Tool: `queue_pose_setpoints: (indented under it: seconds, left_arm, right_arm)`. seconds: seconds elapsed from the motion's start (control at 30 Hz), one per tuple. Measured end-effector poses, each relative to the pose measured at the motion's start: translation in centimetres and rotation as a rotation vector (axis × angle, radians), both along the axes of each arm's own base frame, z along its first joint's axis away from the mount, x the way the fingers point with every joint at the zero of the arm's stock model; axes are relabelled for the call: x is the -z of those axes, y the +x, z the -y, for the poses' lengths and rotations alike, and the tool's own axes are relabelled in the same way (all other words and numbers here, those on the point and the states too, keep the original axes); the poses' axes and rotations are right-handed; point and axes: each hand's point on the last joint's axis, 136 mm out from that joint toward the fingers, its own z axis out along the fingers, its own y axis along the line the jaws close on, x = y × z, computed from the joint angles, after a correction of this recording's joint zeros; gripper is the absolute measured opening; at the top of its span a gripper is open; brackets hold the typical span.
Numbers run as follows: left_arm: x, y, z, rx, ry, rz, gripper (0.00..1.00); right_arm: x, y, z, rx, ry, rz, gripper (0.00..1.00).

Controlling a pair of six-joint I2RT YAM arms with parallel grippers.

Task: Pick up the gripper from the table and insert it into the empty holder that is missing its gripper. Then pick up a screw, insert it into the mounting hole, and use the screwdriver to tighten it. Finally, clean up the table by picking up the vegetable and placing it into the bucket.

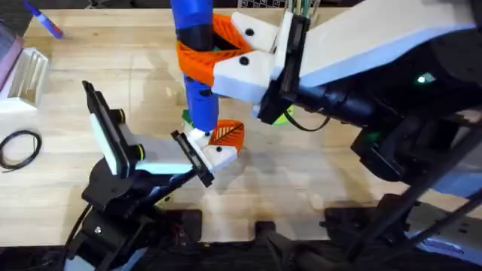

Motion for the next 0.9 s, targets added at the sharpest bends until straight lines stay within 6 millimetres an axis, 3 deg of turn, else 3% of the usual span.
queue_pose_setpoints:
  seconds: [0.2,0.37,0.57,0.63,0.73,0.9]
  left_arm:
    - [-0.2,0.1,-0.1,-0.007,-0.002,0.007,0.004]
    - [0.0,0.1,-0.1,-0.01,0.001,0.0,0.004]
    - [0.0,0.1,-0.1,-0.011,0.001,0.001,0.004]
    - [0.0,0.1,-0.1,-0.011,0.001,0.0,0.004]
    - [0.0,0.1,-0.1,-0.011,0.001,0.0,0.004]
    - [0.0,0.1,-0.1,-0.011,0.001,0.0,0.004]
  right_arm:
    - [-0.9,-0.5,0.0,-0.022,0.047,0.054,0.02]
    - [-3.7,-1.2,1.0,-0.011,0.129,0.139,0.02]
    - [-3.9,-0.9,1.3,0.003,0.123,0.148,0.02]
    - [-3.1,0.2,1.5,0.038,0.081,0.148,0.02]
    - [0.0,3.7,2.5,0.159,-0.061,0.126,0.02]
    - [7.2,11.1,7.9,0.487,-0.408,0.112,0.02]
